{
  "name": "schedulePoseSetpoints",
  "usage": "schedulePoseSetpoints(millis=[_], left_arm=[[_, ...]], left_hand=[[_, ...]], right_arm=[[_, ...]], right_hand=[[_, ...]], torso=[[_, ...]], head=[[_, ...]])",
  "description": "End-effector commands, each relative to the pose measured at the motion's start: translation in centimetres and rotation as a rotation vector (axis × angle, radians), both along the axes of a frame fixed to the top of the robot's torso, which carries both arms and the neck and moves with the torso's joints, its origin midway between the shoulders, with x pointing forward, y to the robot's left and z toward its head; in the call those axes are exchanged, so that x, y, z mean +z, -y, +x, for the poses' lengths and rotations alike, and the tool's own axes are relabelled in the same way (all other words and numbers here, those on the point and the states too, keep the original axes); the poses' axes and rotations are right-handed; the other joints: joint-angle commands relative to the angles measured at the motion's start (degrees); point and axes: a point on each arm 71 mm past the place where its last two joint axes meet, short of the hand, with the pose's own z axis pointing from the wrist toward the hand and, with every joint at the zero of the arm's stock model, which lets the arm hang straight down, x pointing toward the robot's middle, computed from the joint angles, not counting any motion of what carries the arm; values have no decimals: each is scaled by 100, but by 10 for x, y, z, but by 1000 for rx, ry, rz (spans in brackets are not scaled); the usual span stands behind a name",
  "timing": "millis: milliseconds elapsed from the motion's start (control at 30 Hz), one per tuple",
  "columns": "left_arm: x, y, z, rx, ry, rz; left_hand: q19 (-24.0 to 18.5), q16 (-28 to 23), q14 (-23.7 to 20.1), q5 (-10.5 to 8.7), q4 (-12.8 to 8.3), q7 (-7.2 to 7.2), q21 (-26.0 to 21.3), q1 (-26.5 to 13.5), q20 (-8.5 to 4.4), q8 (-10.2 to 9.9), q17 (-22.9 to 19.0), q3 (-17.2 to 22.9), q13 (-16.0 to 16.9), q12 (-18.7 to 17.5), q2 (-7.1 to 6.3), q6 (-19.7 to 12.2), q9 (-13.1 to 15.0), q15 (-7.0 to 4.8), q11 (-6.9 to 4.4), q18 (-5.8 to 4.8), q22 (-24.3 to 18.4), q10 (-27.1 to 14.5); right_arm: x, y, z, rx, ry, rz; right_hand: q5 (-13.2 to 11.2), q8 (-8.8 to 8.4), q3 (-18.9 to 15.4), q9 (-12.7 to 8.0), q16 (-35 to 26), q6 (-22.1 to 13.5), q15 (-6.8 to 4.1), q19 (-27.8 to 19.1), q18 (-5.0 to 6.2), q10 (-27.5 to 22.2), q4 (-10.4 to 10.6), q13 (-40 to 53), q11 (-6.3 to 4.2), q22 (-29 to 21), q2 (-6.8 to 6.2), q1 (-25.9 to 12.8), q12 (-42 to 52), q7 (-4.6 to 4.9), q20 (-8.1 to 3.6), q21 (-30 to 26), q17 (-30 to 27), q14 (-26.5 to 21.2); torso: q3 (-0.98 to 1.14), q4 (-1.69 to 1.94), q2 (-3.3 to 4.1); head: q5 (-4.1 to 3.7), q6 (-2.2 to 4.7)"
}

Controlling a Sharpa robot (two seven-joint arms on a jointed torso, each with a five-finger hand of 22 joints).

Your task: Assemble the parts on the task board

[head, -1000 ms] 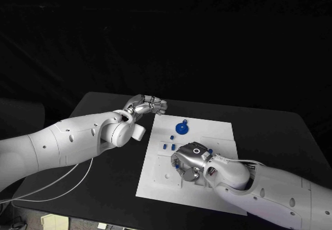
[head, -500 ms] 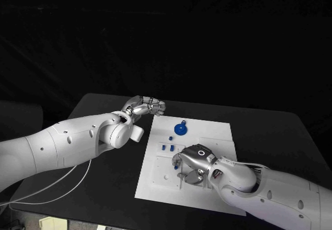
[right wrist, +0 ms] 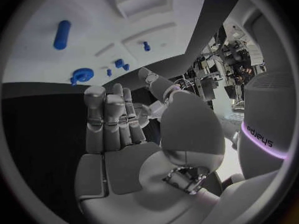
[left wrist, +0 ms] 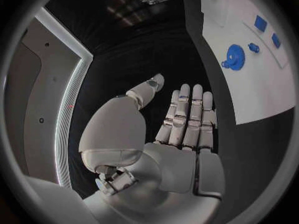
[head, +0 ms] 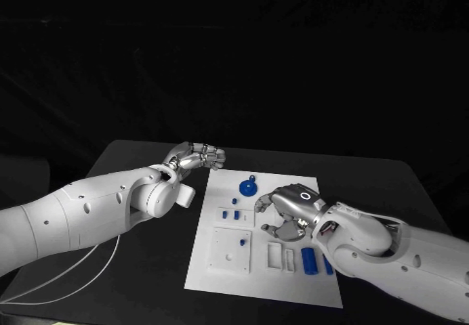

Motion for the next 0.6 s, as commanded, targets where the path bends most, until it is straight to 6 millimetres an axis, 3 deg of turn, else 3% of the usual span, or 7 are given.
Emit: schedulePoseSetpoints(millis=[33, 200, 600], left_arm=[[2, 2, 0, -15, 2, -11], [2, 3, 1, -17, 3, -11], [2, 4, 0, -20, 2, -12]], left_hand=[[4, -30, -10, 10, 7, -10, -36, 7, 55, 24, 8, -12, -9, -27, -27, -48, -7, 14, 2, 108, 10, -56], [5, -32, -9, 11, 7, -10, -37, 11, 55, 24, 9, -11, -9, -27, -25, -48, -7, 14, 2, 109, 10, -57], [6, -36, -8, 10, 7, -9, -39, 18, 56, 25, 12, -9, -9, -27, -22, -50, -8, 14, 2, 111, 11, -58]], right_arm=[[2, 13, 8, -24, -63, -67], [1, 33, 20, -80, -78, -141], [-10, 47, 31, -128, -91, -224]], right_hand=[[1, 5, 31, -5, 35, 15, 2, 49, 490, 68, 3, -7, 6, -5, -3, 57, 38, -34, 3, -25, -10, -7], [19, -1, -44, -14, 39, -8, 9, 43, 490, 50, 12, -41, 14, 4, -25, 5, 22, -39, 19, -29, -17, -11], [-17, -14, -264, -30, 41, -63, 53, -2, 490, -49, -43, -134, 58, 26, -38, -110, -24, -124, 52, -50, -37, -34]], torso=[[4, -3, 2], [-1, 9, 5], [-8, 28, 4]], head=[[-71, 45], [-117, 62], [-132, 33]])
